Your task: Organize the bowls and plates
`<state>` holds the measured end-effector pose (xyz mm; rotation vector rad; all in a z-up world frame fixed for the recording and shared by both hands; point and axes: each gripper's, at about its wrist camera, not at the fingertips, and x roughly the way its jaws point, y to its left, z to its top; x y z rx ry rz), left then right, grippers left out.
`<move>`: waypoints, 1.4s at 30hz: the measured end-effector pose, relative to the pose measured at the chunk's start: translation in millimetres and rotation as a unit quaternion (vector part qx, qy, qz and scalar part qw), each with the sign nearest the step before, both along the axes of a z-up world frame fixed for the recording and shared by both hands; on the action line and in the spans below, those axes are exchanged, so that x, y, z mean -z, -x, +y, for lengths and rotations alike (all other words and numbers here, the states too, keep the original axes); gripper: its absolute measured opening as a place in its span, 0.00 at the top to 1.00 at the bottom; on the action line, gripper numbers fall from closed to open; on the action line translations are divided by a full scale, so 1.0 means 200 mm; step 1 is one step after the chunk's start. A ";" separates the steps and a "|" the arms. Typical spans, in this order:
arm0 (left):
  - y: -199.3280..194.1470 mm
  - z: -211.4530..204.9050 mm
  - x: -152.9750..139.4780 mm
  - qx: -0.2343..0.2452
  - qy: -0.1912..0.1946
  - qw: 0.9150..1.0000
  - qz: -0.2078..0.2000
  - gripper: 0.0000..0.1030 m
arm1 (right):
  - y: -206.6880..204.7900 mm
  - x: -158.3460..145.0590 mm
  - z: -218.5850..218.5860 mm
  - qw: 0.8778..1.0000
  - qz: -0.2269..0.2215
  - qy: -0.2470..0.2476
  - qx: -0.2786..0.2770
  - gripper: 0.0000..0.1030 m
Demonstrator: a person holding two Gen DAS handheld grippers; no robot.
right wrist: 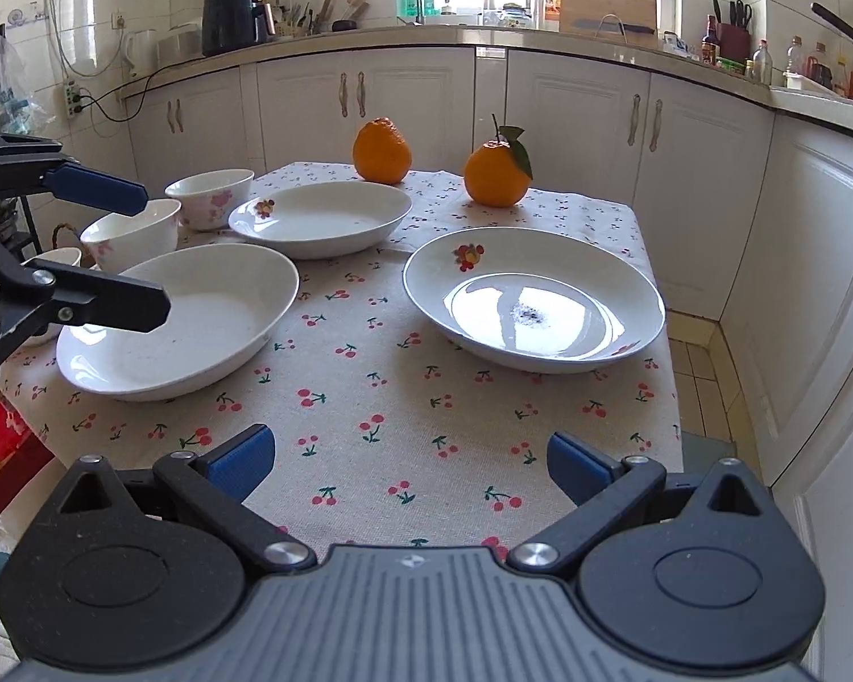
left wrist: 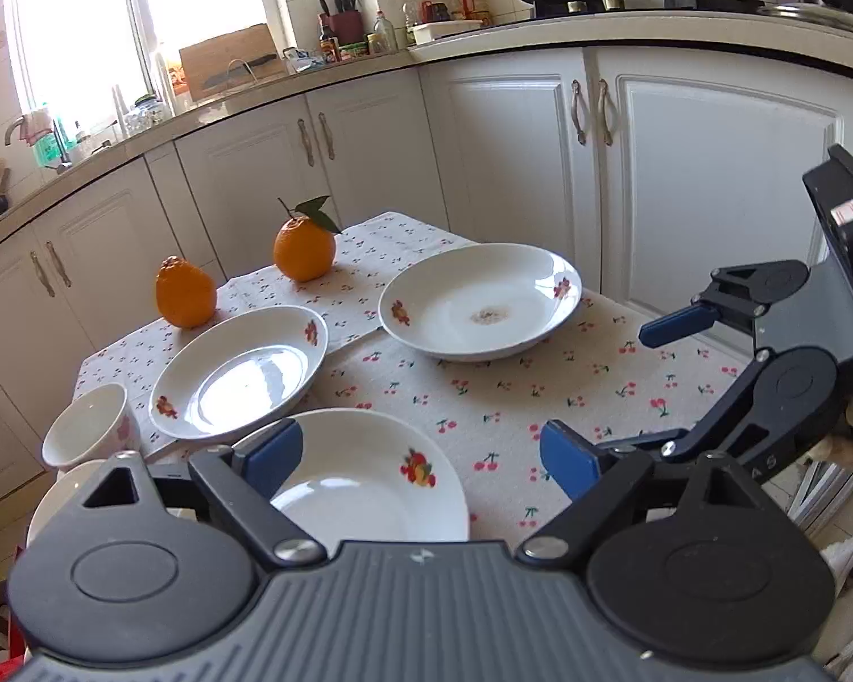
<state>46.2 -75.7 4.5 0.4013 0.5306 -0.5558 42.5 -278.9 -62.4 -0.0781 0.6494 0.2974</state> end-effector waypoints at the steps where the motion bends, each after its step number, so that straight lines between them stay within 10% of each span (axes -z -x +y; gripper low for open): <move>1: 0.02 0.03 0.01 -0.007 -0.001 1.000 -0.001 0.12 | 0.00 0.00 0.01 1.000 -0.001 0.003 -0.003 0.00; 16: 0.09 0.38 0.24 -0.091 0.013 0.993 0.075 0.10 | -0.03 -0.02 0.18 1.000 0.006 0.004 -0.030 0.00; 42: -0.02 0.36 0.39 -0.155 0.064 0.981 0.103 0.00 | -0.36 -0.02 0.28 0.983 0.093 -0.029 -0.158 0.00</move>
